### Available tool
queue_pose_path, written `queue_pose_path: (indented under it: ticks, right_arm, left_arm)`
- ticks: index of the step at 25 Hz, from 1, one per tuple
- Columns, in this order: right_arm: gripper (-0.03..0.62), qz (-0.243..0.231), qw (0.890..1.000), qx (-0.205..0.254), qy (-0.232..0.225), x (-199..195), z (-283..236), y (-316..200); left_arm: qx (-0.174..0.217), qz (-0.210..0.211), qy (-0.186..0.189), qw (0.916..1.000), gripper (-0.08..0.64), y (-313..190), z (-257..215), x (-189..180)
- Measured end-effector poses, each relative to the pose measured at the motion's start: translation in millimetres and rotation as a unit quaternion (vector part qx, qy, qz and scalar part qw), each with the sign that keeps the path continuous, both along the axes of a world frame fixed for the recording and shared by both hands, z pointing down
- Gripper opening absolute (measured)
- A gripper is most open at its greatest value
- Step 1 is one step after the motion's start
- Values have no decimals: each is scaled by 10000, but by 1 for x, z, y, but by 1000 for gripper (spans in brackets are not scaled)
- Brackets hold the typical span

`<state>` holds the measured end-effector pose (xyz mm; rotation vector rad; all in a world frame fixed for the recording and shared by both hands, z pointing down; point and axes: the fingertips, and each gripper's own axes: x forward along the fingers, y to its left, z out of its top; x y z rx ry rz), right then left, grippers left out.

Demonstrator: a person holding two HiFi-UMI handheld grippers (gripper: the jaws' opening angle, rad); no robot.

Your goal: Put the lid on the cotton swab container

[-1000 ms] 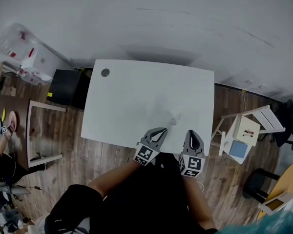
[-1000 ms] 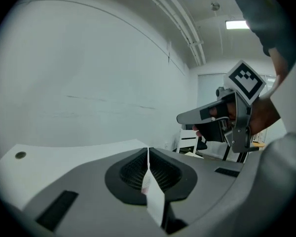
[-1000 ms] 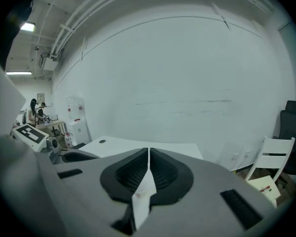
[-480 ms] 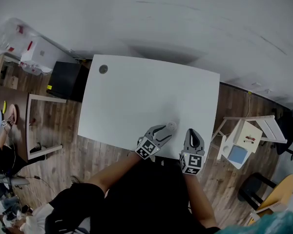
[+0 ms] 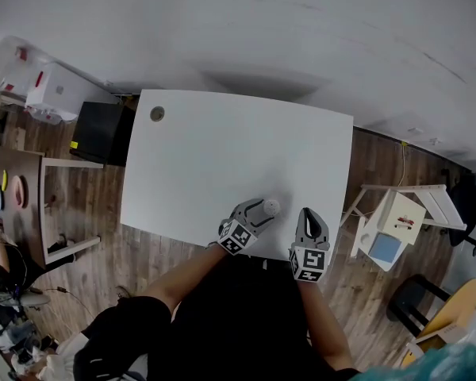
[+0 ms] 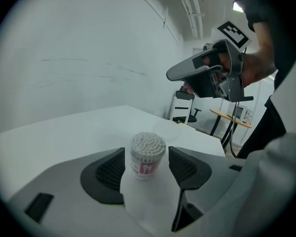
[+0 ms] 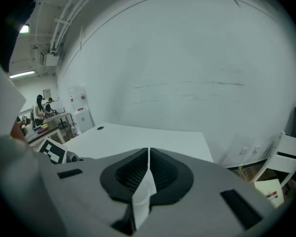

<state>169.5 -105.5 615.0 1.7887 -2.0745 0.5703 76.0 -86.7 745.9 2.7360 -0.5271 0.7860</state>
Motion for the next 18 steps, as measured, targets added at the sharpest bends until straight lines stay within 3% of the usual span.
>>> queue_pose_path:
  ticks: [7,18]
  right_arm:
    - [34,-23,9999,-125,17,10,11,-3]
    - [34,-136,9994,-304,24,13,26,-1]
  left_arm:
    - [-34,216,-136,9997,279,-1,12,13]
    - [-157,154,-183,9996,279,-7,23,19]
